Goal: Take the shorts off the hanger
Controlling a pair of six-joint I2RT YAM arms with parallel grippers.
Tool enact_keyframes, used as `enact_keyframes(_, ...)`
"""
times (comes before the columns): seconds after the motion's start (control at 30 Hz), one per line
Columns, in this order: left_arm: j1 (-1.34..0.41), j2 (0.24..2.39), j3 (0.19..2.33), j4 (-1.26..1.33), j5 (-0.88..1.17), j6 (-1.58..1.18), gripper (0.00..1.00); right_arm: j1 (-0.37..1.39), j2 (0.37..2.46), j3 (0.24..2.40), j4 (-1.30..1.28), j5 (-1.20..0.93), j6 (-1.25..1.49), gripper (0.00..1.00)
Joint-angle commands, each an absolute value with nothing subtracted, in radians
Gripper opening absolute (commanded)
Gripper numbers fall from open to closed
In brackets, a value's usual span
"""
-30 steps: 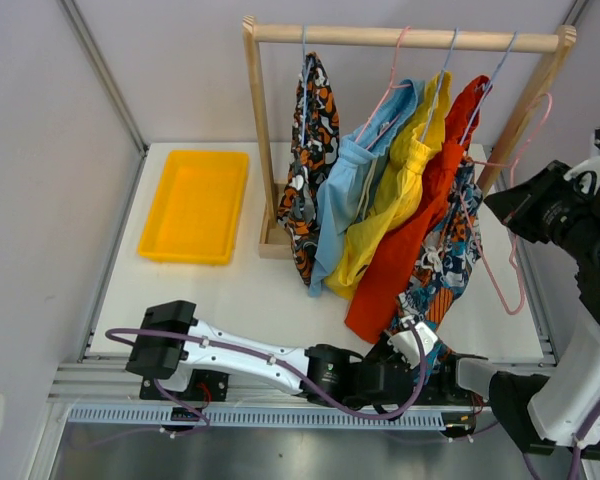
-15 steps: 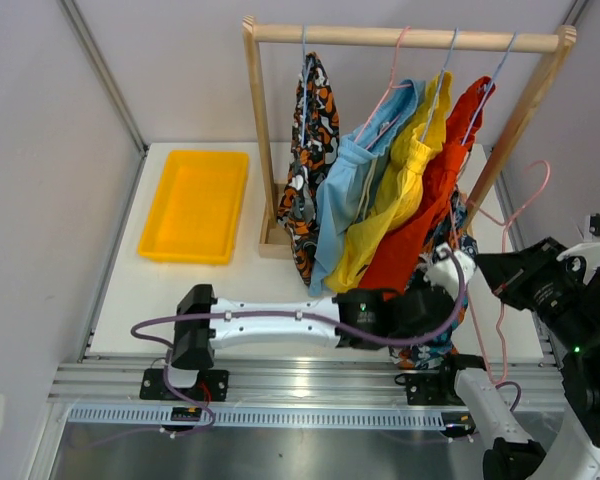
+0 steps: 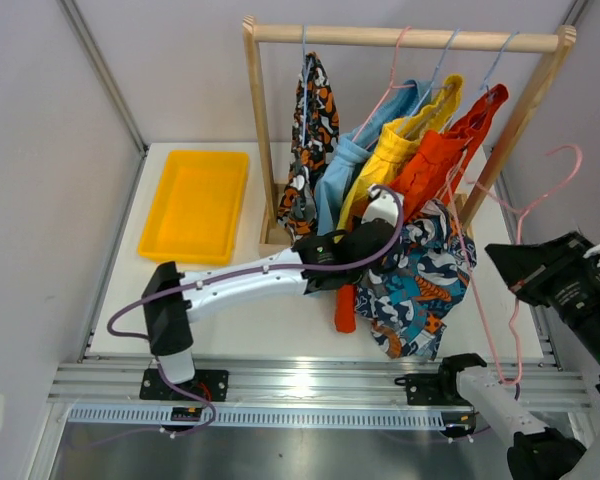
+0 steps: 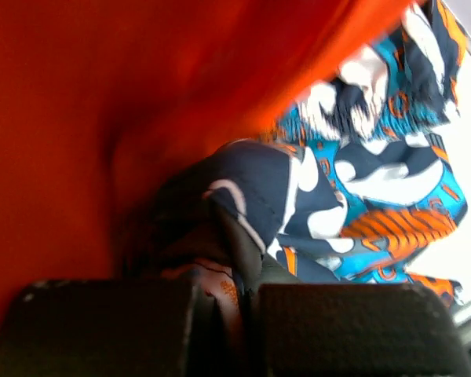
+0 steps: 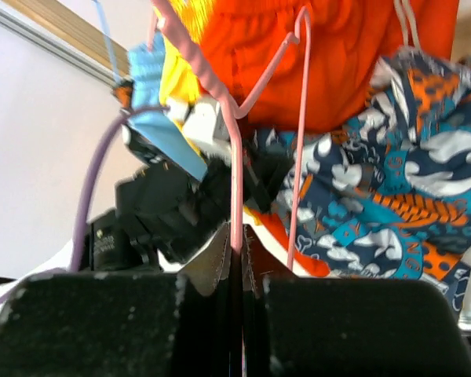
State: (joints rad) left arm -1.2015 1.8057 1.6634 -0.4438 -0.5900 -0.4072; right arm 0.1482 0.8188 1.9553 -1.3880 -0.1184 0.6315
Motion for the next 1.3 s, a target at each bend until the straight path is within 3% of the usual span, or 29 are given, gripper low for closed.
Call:
enact_keyframes(0.0,-1.271,1.66,1.559,-0.394,-0.587,-0.463,0.0,0.175,0.922,2.074,-1.511,0.033,0.623,0.0)
enact_keyframes(0.23,-1.572,1.533,1.379,-0.399,-0.693,-0.552,0.0,0.179,1.103,2.18,-1.402,0.193,0.503,0.0)
enact_keyframes(0.47,-1.819,1.479,1.33,-0.558,-0.802,-0.693,0.0,0.157,1.241,2.238,-1.27,0.299,0.405,0.0)
enact_keyframes(0.73,-1.916,1.434,1.238,-0.669,-0.857,-0.854,0.0,-0.032,1.379,2.29,-1.166,0.143,0.37,0.0)
enact_keyframes(1.27,-1.933,1.457,1.147,-0.562,-0.861,-0.861,0.0,-0.072,1.548,2.352,-1.023,0.011,0.391,0.0)
